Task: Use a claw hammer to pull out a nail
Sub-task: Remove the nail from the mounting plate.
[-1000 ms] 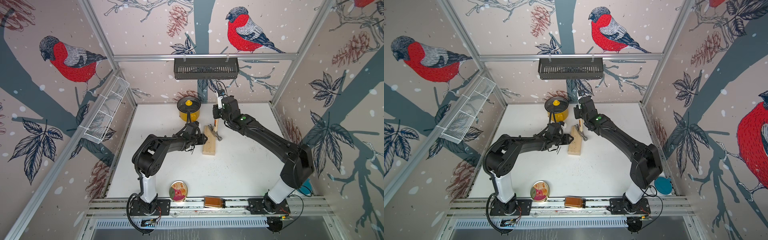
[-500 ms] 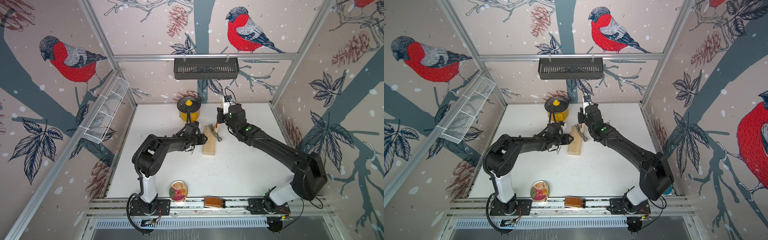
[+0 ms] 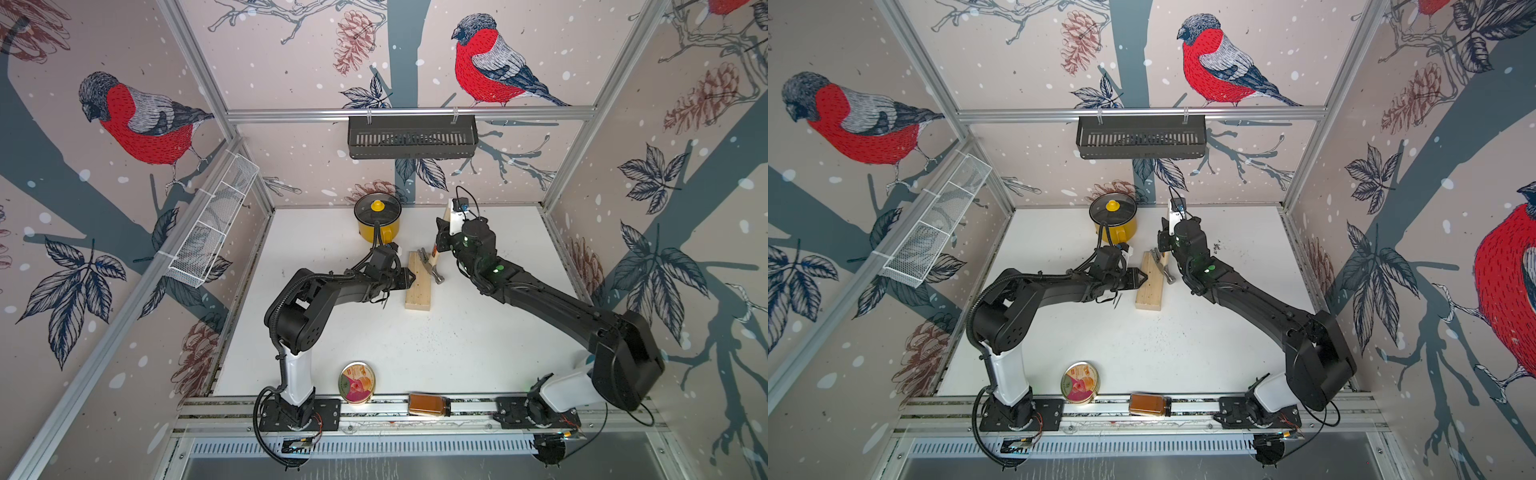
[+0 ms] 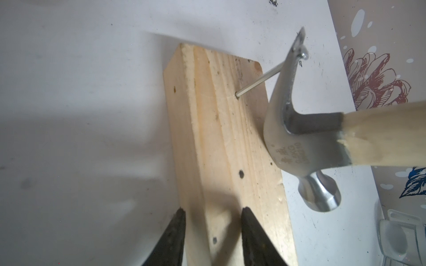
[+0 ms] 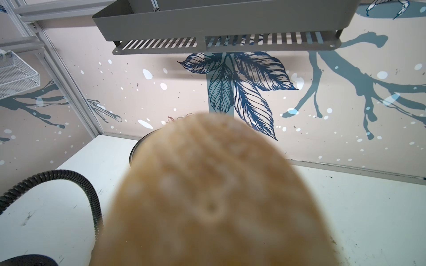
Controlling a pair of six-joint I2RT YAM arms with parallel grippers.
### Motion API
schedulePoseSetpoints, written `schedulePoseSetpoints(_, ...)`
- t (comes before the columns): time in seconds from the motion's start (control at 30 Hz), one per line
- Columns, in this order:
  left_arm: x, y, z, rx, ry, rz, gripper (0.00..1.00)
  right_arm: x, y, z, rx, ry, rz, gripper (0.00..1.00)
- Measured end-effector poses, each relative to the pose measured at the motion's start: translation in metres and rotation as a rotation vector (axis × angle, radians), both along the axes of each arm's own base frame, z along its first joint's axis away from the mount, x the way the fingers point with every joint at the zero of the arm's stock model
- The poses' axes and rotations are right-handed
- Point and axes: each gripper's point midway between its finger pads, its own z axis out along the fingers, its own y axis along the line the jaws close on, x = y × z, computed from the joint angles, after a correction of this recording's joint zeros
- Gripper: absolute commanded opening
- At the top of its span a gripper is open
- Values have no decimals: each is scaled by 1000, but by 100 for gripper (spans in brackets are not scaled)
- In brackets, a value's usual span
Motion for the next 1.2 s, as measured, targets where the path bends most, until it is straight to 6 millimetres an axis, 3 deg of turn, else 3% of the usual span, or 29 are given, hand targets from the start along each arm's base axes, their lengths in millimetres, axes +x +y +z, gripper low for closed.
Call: schedulePoseSetpoints(1.2, -1, -2, -3, -24, -2, 7, 40, -21, -8, -2, 45, -84, -1, 0)
